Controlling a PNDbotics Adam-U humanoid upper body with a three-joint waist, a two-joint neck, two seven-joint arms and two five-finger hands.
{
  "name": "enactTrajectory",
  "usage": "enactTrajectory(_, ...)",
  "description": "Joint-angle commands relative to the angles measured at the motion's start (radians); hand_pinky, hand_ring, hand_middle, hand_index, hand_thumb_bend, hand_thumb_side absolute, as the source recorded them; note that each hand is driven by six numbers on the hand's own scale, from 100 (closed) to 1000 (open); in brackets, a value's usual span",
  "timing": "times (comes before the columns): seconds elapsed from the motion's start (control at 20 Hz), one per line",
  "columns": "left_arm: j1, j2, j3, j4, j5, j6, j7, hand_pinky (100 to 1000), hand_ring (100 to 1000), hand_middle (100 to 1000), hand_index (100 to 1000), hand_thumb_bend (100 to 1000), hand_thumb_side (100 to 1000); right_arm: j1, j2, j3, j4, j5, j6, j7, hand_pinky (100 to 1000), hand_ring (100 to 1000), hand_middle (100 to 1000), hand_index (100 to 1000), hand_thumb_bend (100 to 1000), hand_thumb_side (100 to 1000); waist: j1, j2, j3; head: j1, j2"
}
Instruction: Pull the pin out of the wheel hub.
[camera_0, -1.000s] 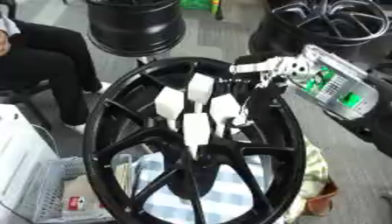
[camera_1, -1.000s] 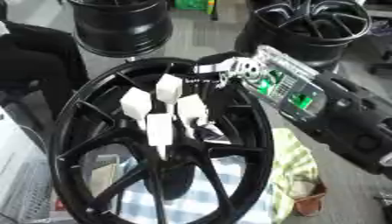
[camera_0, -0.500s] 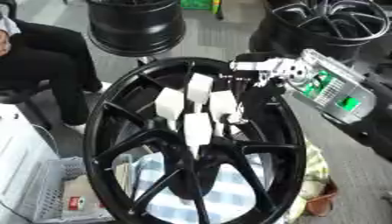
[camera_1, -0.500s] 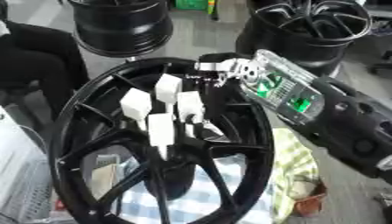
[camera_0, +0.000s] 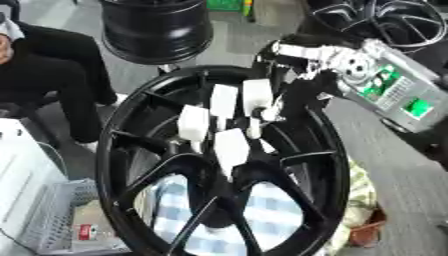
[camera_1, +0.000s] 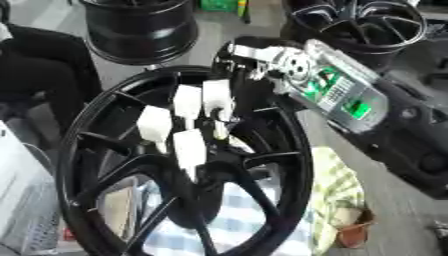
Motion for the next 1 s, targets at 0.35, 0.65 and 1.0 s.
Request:
enactTrajectory(0.35,-0.006,0.019,0.015,-0.011,-0.006,-0.003,0.004,784,756,655,810,100,585,0.058,-0.181,-0.297,-0.069,-0.023,0.096,-0.130,756,536,339,402,234,100,0.007,-0.014,-0.013,0.018,-0.008)
enactTrajectory(0.65,-0.003,0.025,0.022,-0.011,-0.013,-0.011,0.013,784,755,655,810,100,582,0.135,-0.273,-0.500,0.163,0.033,0.127,-0.313,744,540,375,440,252,100,0.011,-0.012,-0.022,0.034,-0.011)
enactTrajectory(1.0,0.001,0.027,0.024,-0.011,-0.019,-0.014,0.017,784,754,654,810,100,578,0.126,-0.291,-0.658,0.553,0.161,0.130,-0.520,742,548,400,465,267,100,0.016,-0.013,-0.026,0.044,-0.012)
